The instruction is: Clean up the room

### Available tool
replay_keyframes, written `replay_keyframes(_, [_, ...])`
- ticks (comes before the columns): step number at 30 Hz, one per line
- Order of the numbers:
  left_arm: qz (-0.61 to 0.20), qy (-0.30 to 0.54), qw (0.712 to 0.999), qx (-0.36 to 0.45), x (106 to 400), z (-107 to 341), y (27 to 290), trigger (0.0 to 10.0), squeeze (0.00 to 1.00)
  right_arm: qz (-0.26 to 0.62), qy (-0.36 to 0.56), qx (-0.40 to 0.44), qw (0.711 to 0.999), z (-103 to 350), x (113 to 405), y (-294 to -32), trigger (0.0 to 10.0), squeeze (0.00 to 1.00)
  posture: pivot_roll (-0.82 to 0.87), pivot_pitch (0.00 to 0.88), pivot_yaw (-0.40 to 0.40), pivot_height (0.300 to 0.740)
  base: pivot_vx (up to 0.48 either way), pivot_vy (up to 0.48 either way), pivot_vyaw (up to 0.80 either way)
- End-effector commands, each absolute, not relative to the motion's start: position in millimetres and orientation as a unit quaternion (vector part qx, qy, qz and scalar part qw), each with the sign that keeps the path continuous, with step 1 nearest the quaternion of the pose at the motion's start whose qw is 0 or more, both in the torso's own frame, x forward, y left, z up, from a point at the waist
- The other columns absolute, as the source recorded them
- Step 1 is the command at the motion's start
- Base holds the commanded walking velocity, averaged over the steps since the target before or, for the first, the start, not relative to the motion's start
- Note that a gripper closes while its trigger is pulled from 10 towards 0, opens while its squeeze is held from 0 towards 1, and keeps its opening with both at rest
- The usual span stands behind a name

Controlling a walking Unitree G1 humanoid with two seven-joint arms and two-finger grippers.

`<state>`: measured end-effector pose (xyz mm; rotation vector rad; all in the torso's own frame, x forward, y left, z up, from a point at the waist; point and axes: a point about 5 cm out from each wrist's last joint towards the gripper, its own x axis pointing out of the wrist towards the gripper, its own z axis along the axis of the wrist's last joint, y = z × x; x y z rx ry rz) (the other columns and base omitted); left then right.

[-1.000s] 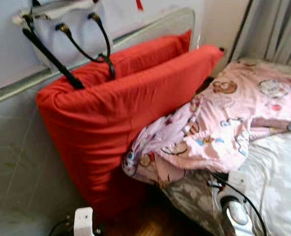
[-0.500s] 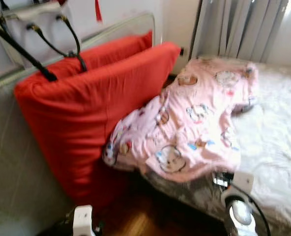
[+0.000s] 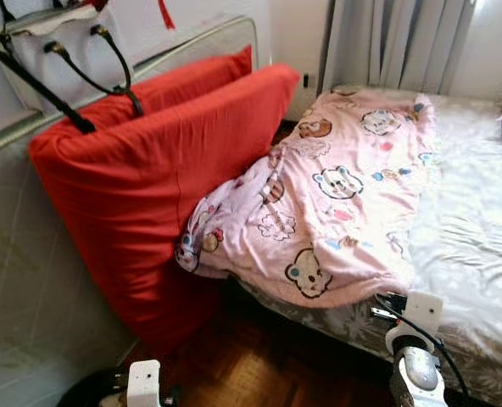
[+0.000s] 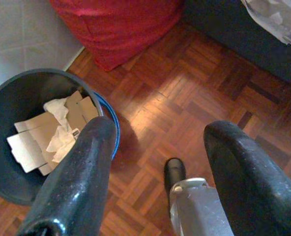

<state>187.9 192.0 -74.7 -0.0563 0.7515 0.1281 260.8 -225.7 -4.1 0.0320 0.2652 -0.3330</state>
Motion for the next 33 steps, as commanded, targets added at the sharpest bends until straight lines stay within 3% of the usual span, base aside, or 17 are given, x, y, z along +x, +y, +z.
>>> replay_keyframes(1, [0.062,0.374,0.925,-0.017,185.5,-75.9,195.1,10.0,0.00,-0.167,0.126,0.015,0.978,-1.9,263.5,-223.2,10.0,0.00,0.00,0.017,0.066,0.740,0.000,0.000,0.00])
replay_keyframes(25, [0.061,0.395,0.916,-0.017,179.3,-79.8,198.9,10.0,0.00,-0.157,0.330,0.051,0.929,-58.3,211.3,-218.7,10.0,0.00,-0.01,0.013,0.066,0.740,0.000,0.000,0.00])
replay_keyframes(26, [0.062,0.395,0.916,-0.017,179.3,-79.7,199.3,10.0,0.00,-0.163,0.329,0.056,0.928,-58.3,210.5,-220.5,10.0,1.00,-0.01,0.011,0.067,0.740,0.000,0.000,0.00])
replay_keyframes(33, [0.060,0.395,0.917,-0.017,179.7,-79.5,199.4,10.0,0.00,-0.166,0.332,0.051,0.927,-57.3,211.4,-224.0,10.0,1.00,-0.01,0.004,0.068,0.740,0.000,0.000,0.00])
